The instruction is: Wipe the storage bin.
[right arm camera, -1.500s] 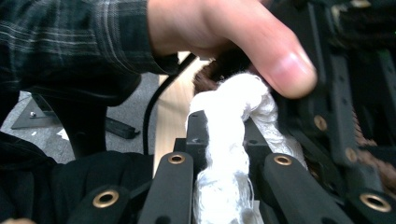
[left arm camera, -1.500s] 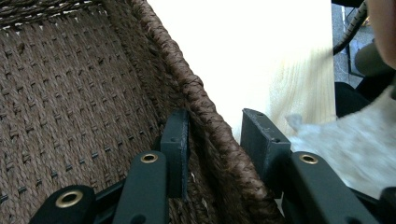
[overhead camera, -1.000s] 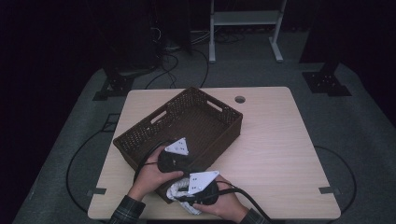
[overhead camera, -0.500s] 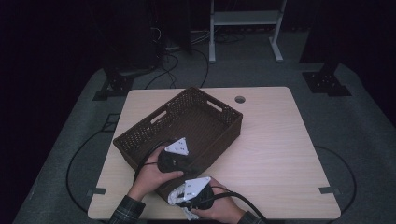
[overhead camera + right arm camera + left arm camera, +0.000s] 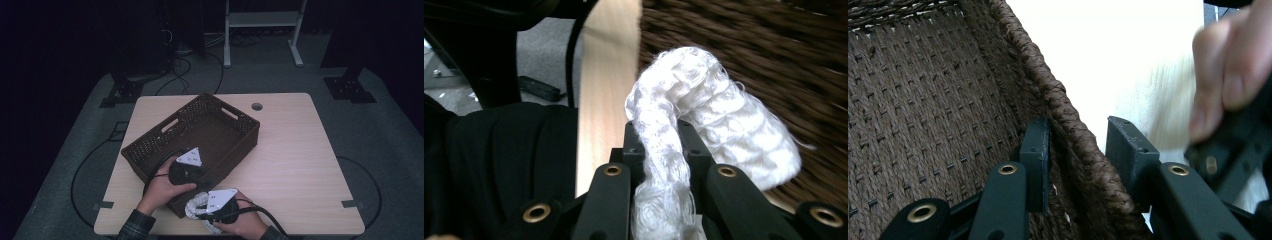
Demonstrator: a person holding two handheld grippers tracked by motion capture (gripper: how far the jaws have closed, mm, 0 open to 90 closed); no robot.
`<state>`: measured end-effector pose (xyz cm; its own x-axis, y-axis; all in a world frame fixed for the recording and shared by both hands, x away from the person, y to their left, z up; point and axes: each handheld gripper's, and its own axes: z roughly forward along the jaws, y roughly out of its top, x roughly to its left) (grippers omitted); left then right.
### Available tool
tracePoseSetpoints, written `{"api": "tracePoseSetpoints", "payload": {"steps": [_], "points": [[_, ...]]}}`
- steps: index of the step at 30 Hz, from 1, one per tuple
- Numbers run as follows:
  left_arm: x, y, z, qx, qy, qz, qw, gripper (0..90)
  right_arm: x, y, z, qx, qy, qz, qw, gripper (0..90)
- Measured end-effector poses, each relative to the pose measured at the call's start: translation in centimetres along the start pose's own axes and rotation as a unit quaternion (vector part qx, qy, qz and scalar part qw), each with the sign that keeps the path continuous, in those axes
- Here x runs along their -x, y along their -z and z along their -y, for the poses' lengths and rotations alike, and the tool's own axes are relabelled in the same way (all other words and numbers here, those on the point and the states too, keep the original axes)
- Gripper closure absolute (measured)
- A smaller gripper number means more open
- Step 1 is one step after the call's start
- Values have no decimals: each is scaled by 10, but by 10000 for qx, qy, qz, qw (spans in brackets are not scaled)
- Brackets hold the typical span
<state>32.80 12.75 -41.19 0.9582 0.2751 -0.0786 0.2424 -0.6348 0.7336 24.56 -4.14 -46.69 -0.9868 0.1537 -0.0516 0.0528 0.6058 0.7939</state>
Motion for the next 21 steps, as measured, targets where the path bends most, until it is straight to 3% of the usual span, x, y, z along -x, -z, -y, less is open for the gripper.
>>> {"api": "tracePoseSetpoints", "payload": {"steps": [10, 21], "points": [[0, 0, 0, -17, -31, -2, 10000, 621, 10, 40, 17, 114, -325, 461, 9983, 778], [0, 0, 0, -19, -14, -2, 10000, 621, 24, 79, 41, 68, -753, 962, 9925, 778]]}}
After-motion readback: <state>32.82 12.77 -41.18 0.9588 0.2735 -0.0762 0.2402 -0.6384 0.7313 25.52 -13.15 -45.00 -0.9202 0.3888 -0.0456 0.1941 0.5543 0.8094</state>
